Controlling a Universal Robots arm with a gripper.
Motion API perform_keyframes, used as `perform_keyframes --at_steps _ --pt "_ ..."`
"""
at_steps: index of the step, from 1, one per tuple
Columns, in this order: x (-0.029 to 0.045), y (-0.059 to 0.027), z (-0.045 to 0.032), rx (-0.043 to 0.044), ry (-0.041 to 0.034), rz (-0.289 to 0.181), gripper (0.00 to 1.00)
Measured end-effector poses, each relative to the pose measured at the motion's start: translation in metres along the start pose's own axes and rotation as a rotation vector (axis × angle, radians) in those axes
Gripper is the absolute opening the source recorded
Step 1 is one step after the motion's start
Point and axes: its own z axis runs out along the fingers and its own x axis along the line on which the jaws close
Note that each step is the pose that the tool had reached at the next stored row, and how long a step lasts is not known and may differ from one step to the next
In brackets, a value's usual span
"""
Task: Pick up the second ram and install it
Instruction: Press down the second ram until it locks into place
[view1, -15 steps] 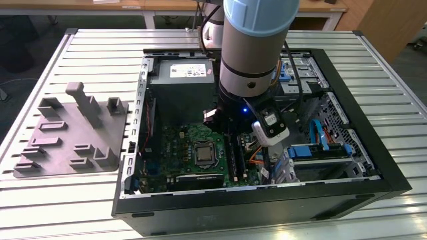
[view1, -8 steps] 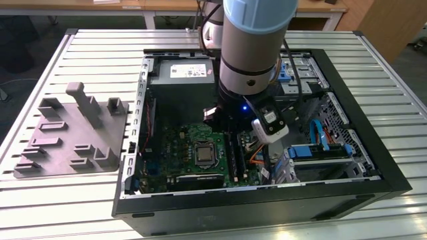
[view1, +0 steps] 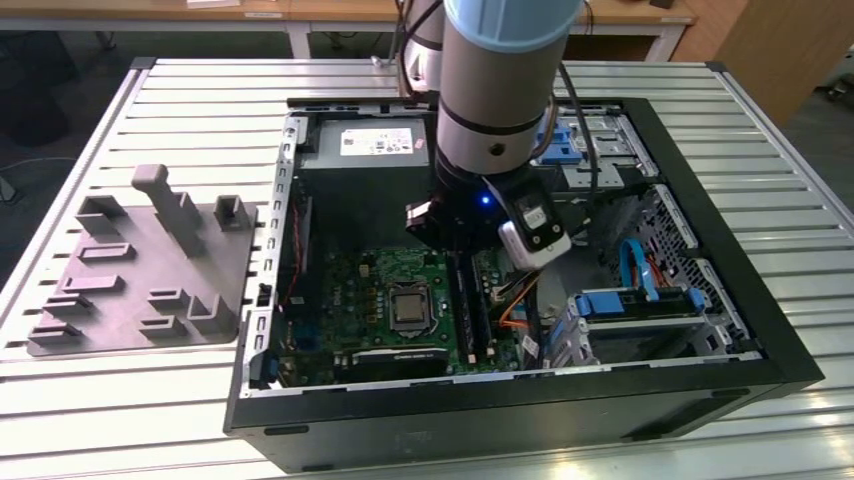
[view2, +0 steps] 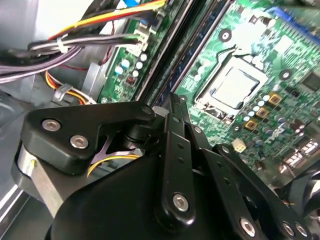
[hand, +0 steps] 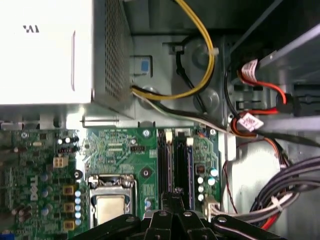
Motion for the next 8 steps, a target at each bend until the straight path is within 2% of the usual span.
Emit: perform_keyframes --at_steps 8 --pt "0.0006 0.0149 0.0024 0.0001 0.0 0.0 0.1"
